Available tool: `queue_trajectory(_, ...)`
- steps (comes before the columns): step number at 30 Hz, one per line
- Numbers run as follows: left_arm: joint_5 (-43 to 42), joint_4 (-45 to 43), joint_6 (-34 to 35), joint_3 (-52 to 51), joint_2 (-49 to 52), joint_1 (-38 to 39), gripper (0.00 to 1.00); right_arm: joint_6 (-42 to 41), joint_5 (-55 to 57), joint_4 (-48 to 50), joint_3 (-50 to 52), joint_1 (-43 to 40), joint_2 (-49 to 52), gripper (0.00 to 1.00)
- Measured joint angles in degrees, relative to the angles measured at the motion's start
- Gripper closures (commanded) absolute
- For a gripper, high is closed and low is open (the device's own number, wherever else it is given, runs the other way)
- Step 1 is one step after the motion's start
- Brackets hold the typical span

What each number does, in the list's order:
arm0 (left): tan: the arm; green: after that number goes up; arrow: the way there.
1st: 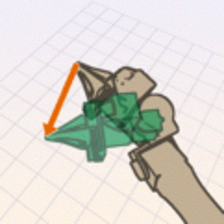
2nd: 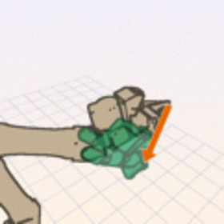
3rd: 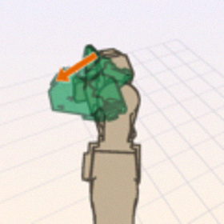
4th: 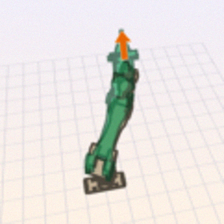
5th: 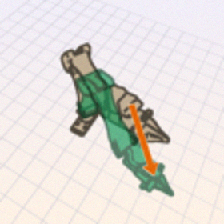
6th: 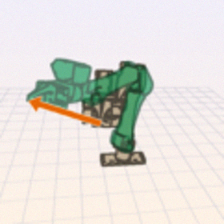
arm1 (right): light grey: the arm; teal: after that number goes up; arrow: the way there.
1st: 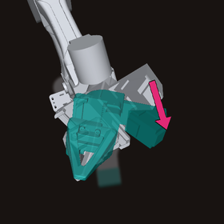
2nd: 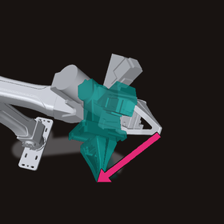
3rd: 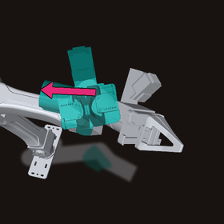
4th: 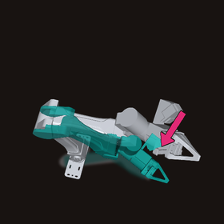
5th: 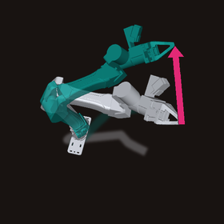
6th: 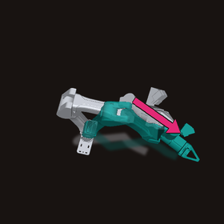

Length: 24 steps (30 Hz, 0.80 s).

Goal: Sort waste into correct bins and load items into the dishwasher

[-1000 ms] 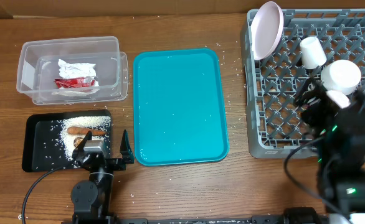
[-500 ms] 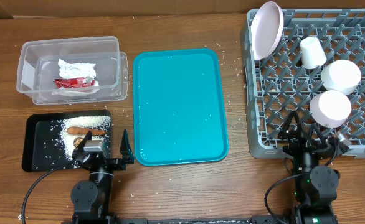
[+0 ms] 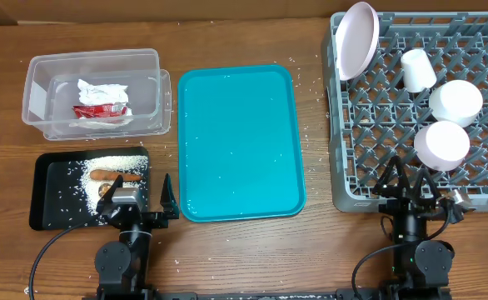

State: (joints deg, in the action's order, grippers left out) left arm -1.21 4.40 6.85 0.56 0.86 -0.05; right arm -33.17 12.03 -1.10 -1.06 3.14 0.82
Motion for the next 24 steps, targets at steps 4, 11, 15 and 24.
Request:
queue_trajectory(4,0.02,0.0,0.0,0.0,0.0,0.0,0.0,1.86,-0.33,-3.08,0.0,0.0,-0.09,0.0)
queue_trajectory(11,0.02,-0.02,0.0,0.0,0.0,0.0,0.0,4.31,-1.33,-3.02,0.0,0.0,-0.09,0.0)
queue_trajectory(15,0.02,0.0,0.0,0.0,0.0,0.0,0.0,4.72,-1.33,-2.99,0.0,0.0,-0.09,0.0)
queue_trajectory(24,0.02,0.0,0.0,0.0,0.0,0.0,0.0,4.81,-1.33,-3.02,0.0,0.0,-0.09,0.0)
